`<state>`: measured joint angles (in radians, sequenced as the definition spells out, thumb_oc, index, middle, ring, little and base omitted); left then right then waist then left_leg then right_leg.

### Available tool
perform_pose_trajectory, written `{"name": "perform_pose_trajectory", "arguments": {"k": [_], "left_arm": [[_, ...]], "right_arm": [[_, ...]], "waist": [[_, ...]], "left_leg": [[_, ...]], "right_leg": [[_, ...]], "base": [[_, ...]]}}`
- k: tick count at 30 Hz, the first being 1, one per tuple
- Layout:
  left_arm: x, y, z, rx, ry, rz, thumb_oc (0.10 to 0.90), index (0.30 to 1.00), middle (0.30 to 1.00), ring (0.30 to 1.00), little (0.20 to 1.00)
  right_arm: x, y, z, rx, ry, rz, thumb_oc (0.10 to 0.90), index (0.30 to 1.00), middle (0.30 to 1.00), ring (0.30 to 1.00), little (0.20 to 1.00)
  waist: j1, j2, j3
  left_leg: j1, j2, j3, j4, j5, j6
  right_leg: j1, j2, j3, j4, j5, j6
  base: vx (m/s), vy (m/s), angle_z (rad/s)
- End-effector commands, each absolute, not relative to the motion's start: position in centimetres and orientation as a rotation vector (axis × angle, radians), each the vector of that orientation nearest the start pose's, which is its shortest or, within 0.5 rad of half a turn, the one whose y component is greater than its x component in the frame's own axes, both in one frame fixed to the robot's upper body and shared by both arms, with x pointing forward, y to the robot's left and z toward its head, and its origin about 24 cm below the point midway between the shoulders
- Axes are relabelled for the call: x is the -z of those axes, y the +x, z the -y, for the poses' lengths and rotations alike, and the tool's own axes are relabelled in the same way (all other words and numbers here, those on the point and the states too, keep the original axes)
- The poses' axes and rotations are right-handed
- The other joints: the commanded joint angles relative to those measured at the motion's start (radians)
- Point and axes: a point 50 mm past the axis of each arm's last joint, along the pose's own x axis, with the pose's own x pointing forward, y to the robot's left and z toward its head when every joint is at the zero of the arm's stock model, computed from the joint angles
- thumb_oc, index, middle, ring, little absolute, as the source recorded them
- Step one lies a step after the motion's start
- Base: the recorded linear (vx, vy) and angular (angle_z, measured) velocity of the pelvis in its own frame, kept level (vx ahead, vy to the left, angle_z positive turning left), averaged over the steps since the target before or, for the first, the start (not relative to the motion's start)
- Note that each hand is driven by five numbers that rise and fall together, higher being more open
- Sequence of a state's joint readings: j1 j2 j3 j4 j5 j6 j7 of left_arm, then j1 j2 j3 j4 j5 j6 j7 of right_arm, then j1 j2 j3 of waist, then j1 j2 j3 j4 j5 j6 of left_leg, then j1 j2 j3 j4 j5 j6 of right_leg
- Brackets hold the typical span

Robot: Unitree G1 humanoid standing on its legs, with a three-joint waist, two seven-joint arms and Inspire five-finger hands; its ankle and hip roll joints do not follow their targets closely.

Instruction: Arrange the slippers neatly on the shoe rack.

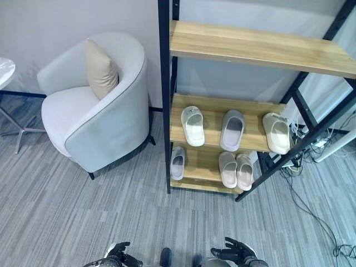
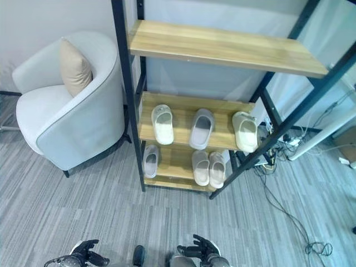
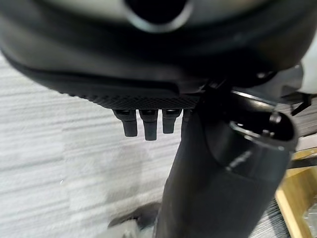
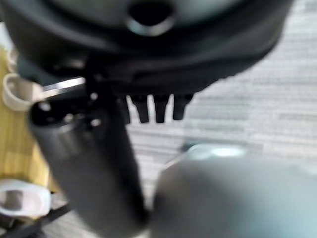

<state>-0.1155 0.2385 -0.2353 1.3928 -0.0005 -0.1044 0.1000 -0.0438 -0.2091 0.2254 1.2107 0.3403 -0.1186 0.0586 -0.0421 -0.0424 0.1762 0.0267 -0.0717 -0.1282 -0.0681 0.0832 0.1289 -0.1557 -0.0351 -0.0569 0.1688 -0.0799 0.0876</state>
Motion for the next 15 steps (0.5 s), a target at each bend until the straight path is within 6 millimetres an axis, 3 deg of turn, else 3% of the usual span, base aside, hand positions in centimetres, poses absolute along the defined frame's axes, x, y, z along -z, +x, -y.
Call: {"name": "perform_pose_trajectory", "arguments": {"k": [1, 5, 9, 12, 13, 14, 15], "left_arm": [[15.6, 11.1, -23.7, -0.023, 0.447, -1.141, 0.800, 0.900, 0.900, 0.900, 0.900], [16.0, 10.0, -23.3, 0.024, 0.471, -1.179, 0.800, 0.900, 0.900, 0.900, 0.900], [16.3, 8.9, -23.1, 0.020, 0.453, -1.213, 0.800, 0.900, 0.900, 0.900, 0.900], [16.4, 8.9, -23.0, 0.044, 0.469, -1.205, 0.800, 0.900, 0.900, 0.900, 0.900], [16.4, 8.9, -23.0, 0.044, 0.469, -1.205, 0.800, 0.900, 0.900, 0.900, 0.900], [16.1, 9.8, -22.9, 0.048, 0.482, -1.170, 0.800, 0.900, 0.900, 0.900, 0.900], [16.0, 10.5, -22.8, 0.060, 0.504, -1.145, 0.800, 0.900, 0.900, 0.900, 0.900]], "right_arm": [[15.1, 11.5, 23.1, 0.136, -0.033, -1.023, 0.800, 0.900, 0.900, 0.900, 0.900], [15.1, 10.8, 23.8, 0.152, -0.067, -1.035, 0.800, 0.900, 0.900, 0.900, 0.900], [15.2, 10.2, 24.1, 0.169, -0.048, -1.053, 0.800, 0.900, 0.900, 0.900, 0.900], [15.3, 9.7, 24.6, 0.191, -0.047, -1.064, 0.800, 0.900, 0.900, 0.900, 0.900], [15.3, 9.7, 24.6, 0.191, -0.047, -1.064, 0.800, 0.900, 0.900, 0.900, 0.900], [15.1, 10.1, 24.7, 0.205, -0.047, -1.053, 0.800, 0.900, 0.900, 0.900, 0.900], [15.1, 10.4, 24.7, 0.182, -0.079, -1.056, 0.800, 0.900, 0.900, 0.900, 0.900]], "waist": [[-0.029, -0.002, 0.013], [-0.039, -0.004, -0.006], [-0.037, 0.007, -0.033], [-0.031, 0.016, -0.038], [-0.032, 0.016, -0.039], [-0.024, 0.004, -0.013], [-0.011, -0.011, 0.004]], "left_leg": [[0.056, -0.016, 0.068, 0.157, -0.206, -0.108], [0.092, -0.021, 0.060, 0.163, -0.234, -0.113], [0.113, -0.003, 0.058, 0.172, -0.227, -0.132], [0.052, 0.029, 0.072, 0.343, -0.161, -0.202], [0.048, 0.029, 0.071, 0.349, -0.164, -0.203], [-0.033, 0.040, 0.088, 0.531, -0.092, -0.250], [-0.076, 0.043, 0.097, 0.631, -0.068, -0.255]], "right_leg": [[-0.010, -0.021, -0.013, -0.081, 0.125, 0.064], [0.023, -0.023, -0.005, -0.115, 0.132, 0.051], [0.059, -0.003, -0.004, -0.115, 0.126, 0.033], [0.135, 0.011, -0.018, -0.152, 0.090, -0.002], [0.135, 0.012, -0.019, -0.152, 0.090, -0.002], [0.166, 0.005, -0.017, -0.158, 0.079, -0.021], [0.184, 0.001, -0.012, -0.154, 0.074, -0.035]], "base": [[0.25, -0.052, 0.21], [0.19, -0.084, 0.32], [0.14, -0.113, 0.02], [0.11, -0.160, 0.05], [-0.01, -0.127, 0.22], [-0.02, -0.144, 0.43], [-0.01, -0.165, 0.37]]}}
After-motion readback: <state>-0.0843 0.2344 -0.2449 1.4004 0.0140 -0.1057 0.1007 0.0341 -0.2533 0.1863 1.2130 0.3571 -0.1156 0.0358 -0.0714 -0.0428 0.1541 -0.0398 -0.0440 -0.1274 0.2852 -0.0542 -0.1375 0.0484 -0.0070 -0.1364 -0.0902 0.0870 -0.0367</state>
